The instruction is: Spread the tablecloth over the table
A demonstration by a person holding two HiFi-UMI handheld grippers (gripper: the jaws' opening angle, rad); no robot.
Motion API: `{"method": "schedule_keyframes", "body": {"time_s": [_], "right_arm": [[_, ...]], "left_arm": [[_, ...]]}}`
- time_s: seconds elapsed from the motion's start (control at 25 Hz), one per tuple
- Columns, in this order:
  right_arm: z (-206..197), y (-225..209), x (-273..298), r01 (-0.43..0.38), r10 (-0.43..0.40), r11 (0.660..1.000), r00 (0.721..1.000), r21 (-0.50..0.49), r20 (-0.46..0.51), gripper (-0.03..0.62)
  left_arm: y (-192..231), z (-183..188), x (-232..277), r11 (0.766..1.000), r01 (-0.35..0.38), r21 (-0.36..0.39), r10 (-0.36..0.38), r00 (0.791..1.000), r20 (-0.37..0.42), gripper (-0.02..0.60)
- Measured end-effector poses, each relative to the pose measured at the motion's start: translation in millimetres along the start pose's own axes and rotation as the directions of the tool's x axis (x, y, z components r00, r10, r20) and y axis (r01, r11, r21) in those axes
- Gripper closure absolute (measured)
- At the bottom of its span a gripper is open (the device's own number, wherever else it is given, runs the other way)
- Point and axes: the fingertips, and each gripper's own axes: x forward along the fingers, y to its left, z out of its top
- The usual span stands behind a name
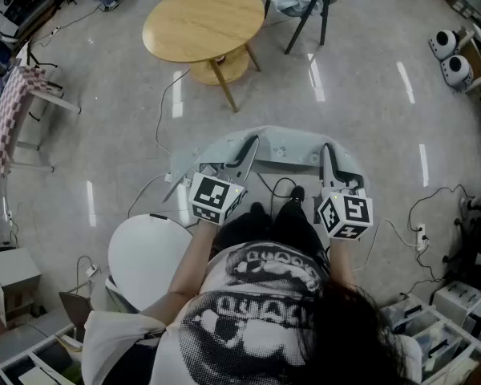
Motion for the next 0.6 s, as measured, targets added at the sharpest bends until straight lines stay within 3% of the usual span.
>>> {"method": "schedule_keyframes", "body": {"time_s": [0.6], "right_arm": [[-2.1,22.3,6.0,-0.033,0.032,0.998,0.999,0.054,0.014,0.528]], "left_arm": [[16.3,-1.2,-20.5,1.000,-0.017,-0.020,0.017,1.000,0.019,0.514]]}}
